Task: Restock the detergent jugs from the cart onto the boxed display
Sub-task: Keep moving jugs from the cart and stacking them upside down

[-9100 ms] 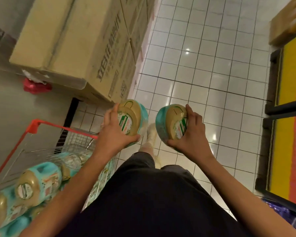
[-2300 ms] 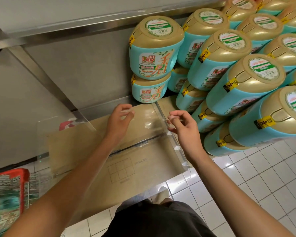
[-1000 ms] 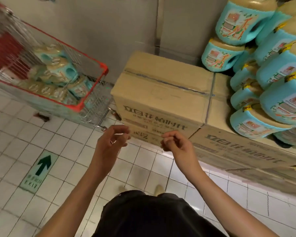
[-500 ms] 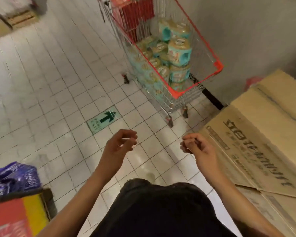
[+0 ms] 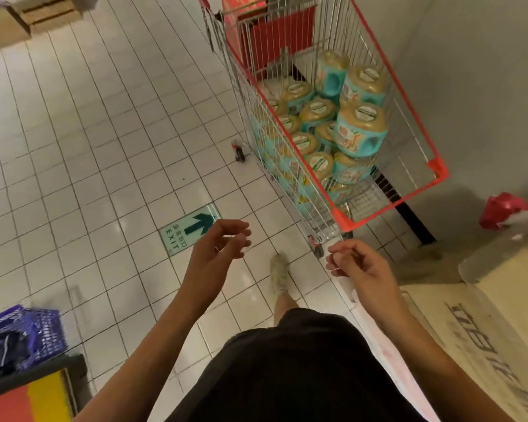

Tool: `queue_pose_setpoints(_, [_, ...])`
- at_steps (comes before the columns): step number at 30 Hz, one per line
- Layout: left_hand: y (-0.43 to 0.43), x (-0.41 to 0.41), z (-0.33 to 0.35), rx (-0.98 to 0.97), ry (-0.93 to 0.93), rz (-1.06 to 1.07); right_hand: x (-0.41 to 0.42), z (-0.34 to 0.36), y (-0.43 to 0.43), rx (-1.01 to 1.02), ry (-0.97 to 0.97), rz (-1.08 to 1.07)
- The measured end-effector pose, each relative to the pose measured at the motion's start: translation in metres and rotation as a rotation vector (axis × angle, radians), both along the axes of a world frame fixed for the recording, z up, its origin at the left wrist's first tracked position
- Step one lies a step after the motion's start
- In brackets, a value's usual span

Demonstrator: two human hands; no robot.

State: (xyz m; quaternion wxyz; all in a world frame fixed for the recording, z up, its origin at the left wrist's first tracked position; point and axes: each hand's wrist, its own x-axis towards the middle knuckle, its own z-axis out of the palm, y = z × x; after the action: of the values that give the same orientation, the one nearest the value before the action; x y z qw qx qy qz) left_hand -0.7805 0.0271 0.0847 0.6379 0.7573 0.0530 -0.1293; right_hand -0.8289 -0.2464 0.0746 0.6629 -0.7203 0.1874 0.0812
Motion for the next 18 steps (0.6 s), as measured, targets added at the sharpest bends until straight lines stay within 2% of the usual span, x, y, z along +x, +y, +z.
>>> queue_pose_setpoints(12, [0.014, 0.213, -0.008, 0.085, 0.065, 0.069, 0.266, -0.003, 0.011, 0.017, -0.021, 0.104])
queue_pose_setpoints(18, [0.042, 0.324, -0.014, 0.122, 0.05, 0.002, 0.367, -0.009, 0.036, 0.026, -0.027, 0.064])
